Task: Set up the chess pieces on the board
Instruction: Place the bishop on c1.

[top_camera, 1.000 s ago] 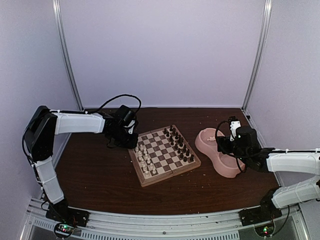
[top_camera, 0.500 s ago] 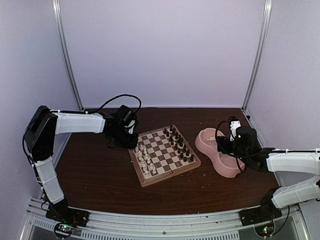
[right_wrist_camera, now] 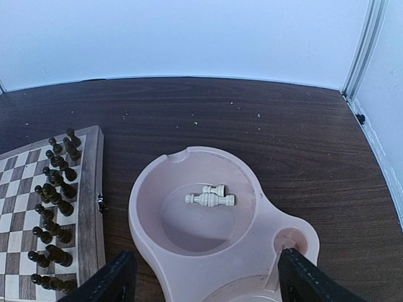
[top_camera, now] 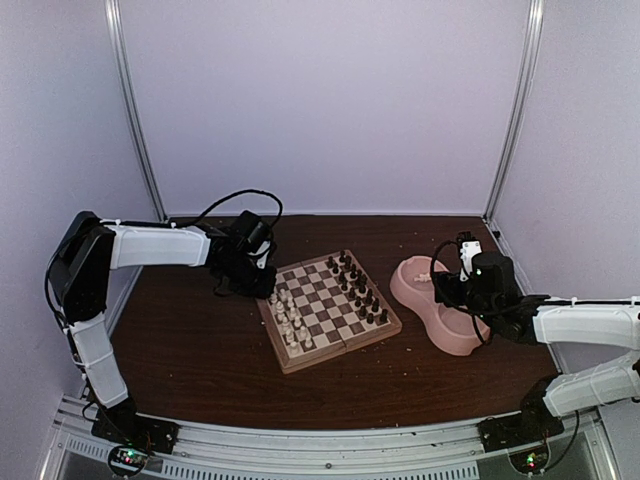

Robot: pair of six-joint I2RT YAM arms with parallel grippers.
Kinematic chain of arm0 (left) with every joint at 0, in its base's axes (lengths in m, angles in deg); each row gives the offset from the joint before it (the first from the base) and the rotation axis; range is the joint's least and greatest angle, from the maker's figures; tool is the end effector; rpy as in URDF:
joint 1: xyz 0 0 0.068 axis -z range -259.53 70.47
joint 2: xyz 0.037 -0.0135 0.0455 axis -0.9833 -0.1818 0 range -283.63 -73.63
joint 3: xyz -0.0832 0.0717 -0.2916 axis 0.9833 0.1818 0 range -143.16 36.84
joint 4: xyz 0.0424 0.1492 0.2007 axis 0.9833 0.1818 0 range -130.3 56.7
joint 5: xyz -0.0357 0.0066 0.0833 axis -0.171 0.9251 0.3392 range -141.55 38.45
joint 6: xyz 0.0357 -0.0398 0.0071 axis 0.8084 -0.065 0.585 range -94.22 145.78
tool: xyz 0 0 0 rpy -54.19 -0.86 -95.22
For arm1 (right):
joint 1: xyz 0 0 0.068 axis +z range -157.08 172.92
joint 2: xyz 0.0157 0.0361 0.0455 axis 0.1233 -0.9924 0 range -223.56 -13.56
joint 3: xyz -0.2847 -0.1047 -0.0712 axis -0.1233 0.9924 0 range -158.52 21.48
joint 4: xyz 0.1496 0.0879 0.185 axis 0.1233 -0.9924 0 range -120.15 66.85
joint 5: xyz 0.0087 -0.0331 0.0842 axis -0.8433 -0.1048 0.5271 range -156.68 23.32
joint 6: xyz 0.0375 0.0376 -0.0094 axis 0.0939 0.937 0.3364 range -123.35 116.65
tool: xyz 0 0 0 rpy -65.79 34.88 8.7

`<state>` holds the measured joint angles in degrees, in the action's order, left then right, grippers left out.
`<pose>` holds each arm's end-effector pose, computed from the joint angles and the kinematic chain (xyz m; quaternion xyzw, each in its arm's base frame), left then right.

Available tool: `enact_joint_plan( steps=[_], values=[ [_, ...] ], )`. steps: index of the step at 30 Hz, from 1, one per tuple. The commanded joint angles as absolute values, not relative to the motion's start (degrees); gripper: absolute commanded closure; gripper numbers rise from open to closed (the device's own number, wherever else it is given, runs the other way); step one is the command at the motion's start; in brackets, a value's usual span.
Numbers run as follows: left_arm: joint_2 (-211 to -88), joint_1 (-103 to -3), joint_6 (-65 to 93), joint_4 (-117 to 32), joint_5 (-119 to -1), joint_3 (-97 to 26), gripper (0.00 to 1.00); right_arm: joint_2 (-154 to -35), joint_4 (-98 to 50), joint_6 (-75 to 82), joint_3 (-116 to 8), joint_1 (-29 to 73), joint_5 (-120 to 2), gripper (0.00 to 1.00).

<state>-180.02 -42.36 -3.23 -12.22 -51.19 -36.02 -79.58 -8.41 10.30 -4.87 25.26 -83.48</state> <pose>0.3095 -0.2343 0.2280 0.0681 0.9671 -0.1314 0.2071 0.1872 0.1063 0.2408 -0.0579 0.8357 0.0945 0.5379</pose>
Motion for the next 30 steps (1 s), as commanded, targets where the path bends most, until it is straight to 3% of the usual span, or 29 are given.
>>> enact_joint_plan(
  steps=[1,30],
  values=[
    [-177.87,-42.79,-2.87,-12.09,-51.55,-37.33,0.82,-79.83,-8.65,10.53,-6.40,25.05,-83.28,0.20],
    [-170.11,-42.71,-1.86,-4.61,-54.10,-44.90,0.79,-80.16,-8.89,10.38,-6.68,25.09,-83.01,0.20]
  ],
)
